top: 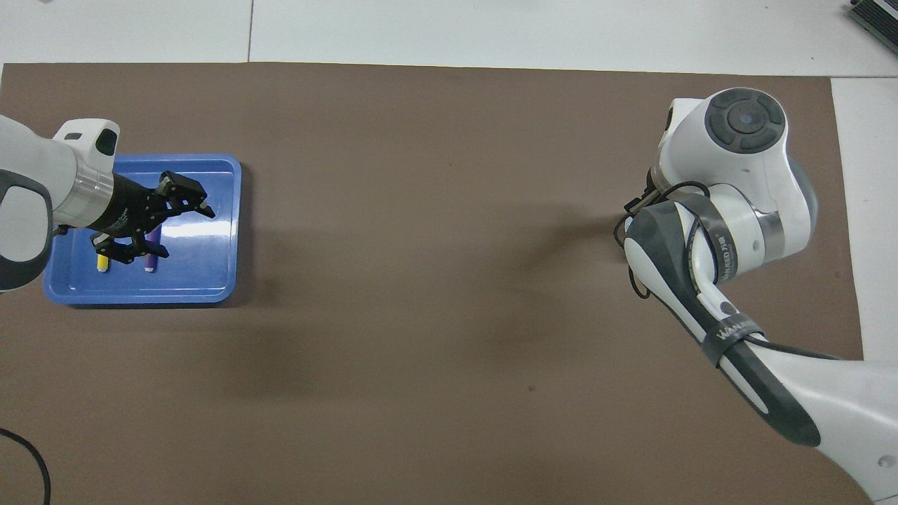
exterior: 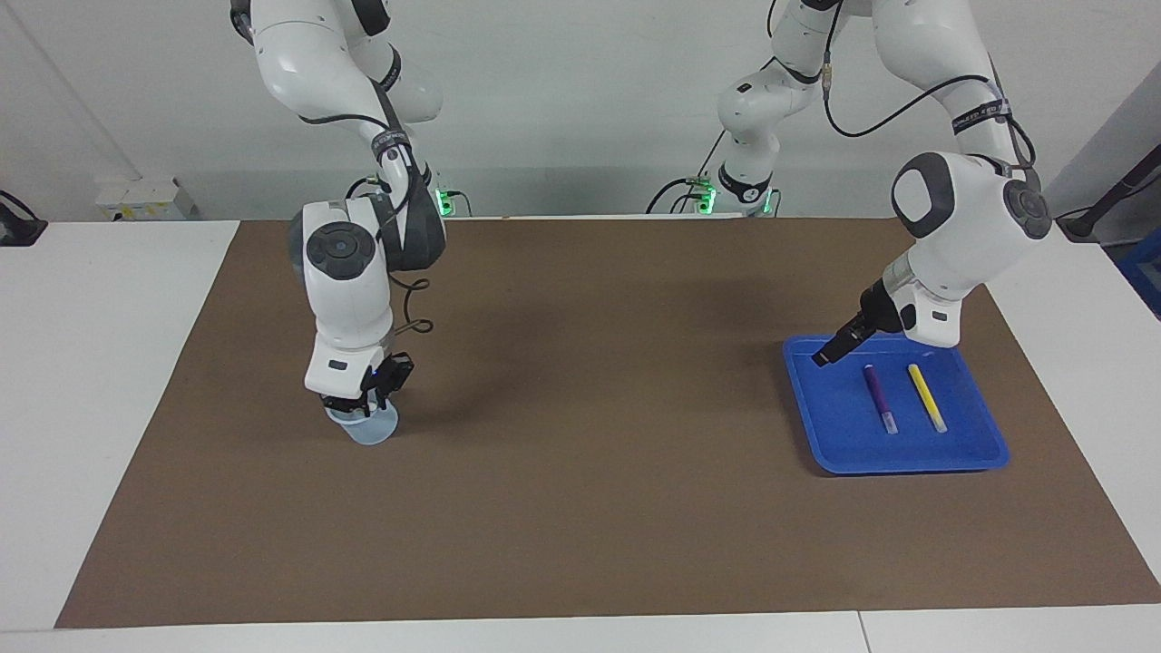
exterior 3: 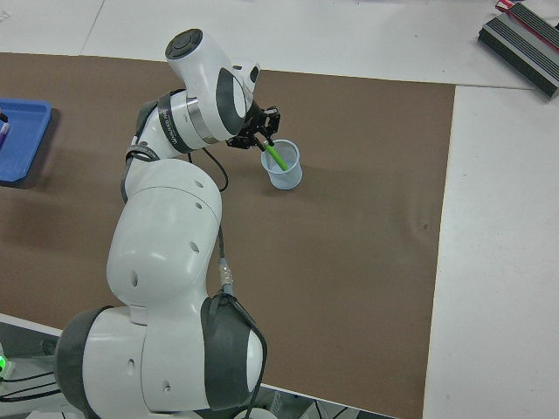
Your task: Right arm passes pens to left for tray arrangement
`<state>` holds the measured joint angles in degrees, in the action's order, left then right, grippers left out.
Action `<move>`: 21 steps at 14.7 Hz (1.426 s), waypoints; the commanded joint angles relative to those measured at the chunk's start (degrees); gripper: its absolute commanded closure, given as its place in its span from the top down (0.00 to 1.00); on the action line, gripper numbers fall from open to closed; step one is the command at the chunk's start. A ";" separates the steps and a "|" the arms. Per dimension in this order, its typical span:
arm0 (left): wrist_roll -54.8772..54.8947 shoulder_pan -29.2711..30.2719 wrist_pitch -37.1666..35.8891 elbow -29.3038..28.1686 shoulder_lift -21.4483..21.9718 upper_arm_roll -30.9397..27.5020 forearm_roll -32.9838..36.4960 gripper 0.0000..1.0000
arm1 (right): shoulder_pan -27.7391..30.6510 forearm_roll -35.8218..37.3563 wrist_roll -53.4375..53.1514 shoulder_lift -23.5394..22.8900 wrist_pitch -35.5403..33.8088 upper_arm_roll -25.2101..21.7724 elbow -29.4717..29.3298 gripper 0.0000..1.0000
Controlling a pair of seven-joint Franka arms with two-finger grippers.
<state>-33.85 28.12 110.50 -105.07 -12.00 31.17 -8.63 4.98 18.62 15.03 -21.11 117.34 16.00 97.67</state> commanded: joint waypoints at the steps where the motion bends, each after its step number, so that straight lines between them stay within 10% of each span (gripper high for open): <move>1: -1.13 -0.26 -1.17 -0.40 1.45 -0.23 -0.95 1.00 | 1.26 -0.69 1.14 1.34 1.49 0.61 2.26 0.12; 4: -2.35 -0.26 -1.17 -0.48 1.45 -0.23 -0.95 1.00 | 1.26 -0.69 1.23 1.34 1.32 0.61 2.00 0.00; 21: -5.17 -0.44 -1.60 -0.84 1.63 0.12 -1.48 1.00 | 1.26 -5.78 1.23 6.69 -7.20 0.61 -5.47 0.00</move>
<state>-38.18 27.96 110.06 -105.08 -11.97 31.49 -8.77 5.47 14.91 15.04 -15.72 112.09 16.03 93.04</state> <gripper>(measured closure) 0.000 0.824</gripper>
